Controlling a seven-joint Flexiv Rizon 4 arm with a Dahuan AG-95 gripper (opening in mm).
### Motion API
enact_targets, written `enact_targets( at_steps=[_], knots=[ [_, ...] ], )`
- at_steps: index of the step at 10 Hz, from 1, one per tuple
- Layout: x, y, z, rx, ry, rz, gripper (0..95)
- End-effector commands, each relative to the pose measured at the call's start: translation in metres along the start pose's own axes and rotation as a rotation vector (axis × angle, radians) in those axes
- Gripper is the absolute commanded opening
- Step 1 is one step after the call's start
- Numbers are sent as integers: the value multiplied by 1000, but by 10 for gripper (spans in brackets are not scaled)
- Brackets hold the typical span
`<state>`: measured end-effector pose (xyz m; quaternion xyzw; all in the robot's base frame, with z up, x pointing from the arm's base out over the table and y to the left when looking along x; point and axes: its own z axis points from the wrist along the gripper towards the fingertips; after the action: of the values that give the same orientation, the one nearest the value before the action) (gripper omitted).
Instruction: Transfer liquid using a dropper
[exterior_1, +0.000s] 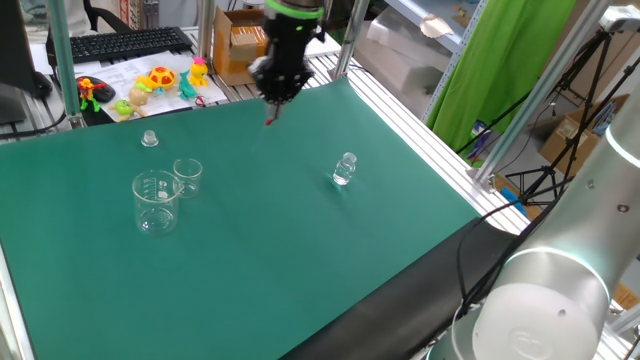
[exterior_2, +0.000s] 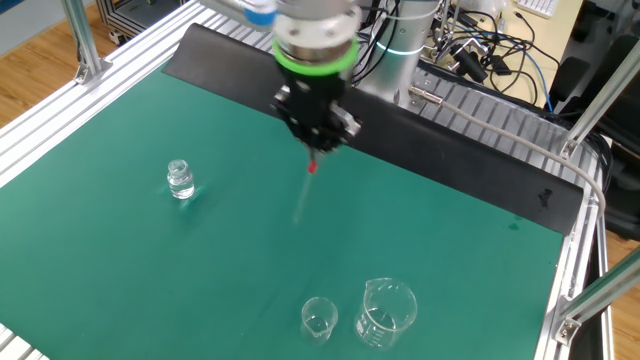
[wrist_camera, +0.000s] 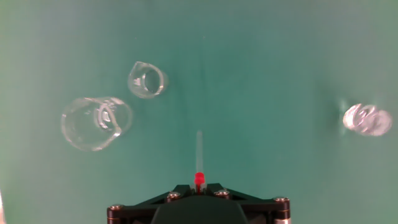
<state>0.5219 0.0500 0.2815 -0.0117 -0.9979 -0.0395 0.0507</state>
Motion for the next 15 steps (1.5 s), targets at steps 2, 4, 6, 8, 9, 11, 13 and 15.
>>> enact_targets(
  at_steps=[2, 4, 6, 8, 9, 11, 13, 15],
  knots=[
    [4, -54, -14, 4, 0, -65, 0],
    [11, -83, -19, 12, -11, -93, 0],
    [17, -105, -20, 23, -19, -112, 0],
    [23, -123, -19, 22, -19, -126, 0],
    [26, -132, -17, 22, -22, -138, 0],
    [32, -147, -14, 16, -32, -171, 0],
    [32, -147, -13, 15, -34, -177, 0],
    [32, -147, -13, 14, -34, -189, 0]
  ],
)
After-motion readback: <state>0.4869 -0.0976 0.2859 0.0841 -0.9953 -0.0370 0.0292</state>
